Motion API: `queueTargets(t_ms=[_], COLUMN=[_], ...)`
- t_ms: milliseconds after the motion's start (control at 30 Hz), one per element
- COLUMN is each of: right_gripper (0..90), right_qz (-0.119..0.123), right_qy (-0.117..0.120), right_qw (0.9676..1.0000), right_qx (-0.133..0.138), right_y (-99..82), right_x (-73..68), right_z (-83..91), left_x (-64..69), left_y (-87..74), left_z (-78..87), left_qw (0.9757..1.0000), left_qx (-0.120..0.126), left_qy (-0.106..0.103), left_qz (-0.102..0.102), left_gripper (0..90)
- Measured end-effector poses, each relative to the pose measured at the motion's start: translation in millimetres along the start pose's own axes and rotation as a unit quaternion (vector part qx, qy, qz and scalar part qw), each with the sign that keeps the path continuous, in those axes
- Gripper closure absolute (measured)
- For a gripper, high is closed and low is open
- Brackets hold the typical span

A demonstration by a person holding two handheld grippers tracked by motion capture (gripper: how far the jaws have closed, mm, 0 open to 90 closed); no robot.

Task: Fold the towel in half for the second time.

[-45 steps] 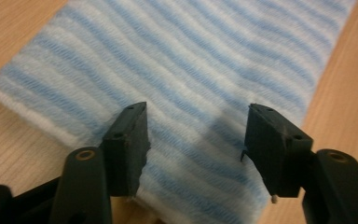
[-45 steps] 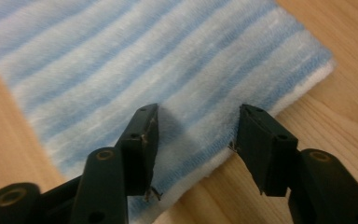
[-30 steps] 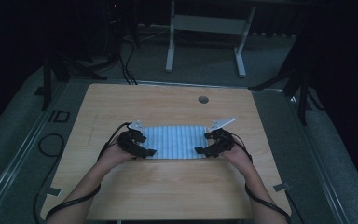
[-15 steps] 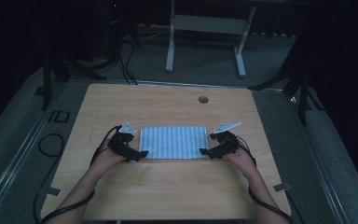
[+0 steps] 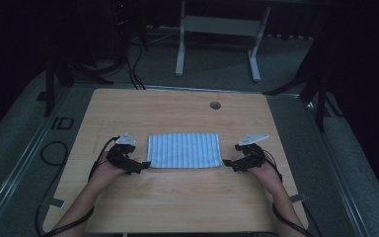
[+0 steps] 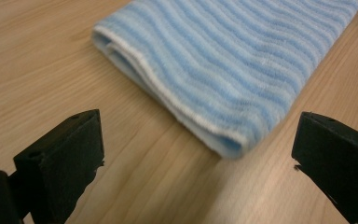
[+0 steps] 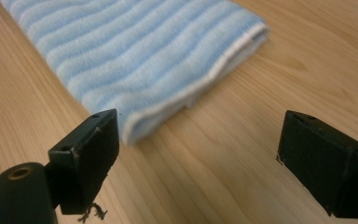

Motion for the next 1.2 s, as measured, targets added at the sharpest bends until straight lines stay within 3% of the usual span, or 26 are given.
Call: queueTargets(t_ms=[333,467,667,767,1100,1200], right_gripper=[12.3,12.3,12.2,12.2,12.0,11.8], right_qz=[-0.02,-0.031,-0.042,-0.049,-0.076,-0.085], right_qy=[-0.02,-0.034,-0.052,-0.072,-0.093,-0.111], right_qw=[0.9996,0.999,0.9976,0.9959,0.9917,0.9895], right_qx=[0.002,0.001,0.017,0.023,0.045,0.037], right_y=[-22.1,-29.4,-38.4,-43.6,-59.2,-67.1], right_x=[11.0,16.8,19.7,23.3,30.1,34.2], right_z=[22.5,28.9,41.9,49.2,74.8,77.7], left_x=[-12.9,-17.4,-19.8,-22.6,-30.0,-31.9], left_y=[-25.3,-33.1,-39.7,-41.9,-54.4,-58.4], left_z=[17.9,20.5,28.6,34.9,52.1,54.6], left_qw=[0.9994,0.9993,0.9989,0.9985,0.997,0.9969], left_qx=[0.0,-0.001,0.006,0.016,0.03,0.034], left_qy=[0.002,0.015,0.009,0.011,0.021,0.028], left_qz=[0.034,0.035,0.046,0.052,0.069,0.066], left_gripper=[2.0,2.0,2.0,2.0,2.0,2.0])
Point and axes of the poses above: each handheld gripper's, and its own axes: z roughly backward along the jaws, y roughly out of its top, x roughly to its right, the point moved 8 cm from there along -z, roughly forward along the jaws, and after that the axes turned 4 degrees about -x, right-handed, at the moved point
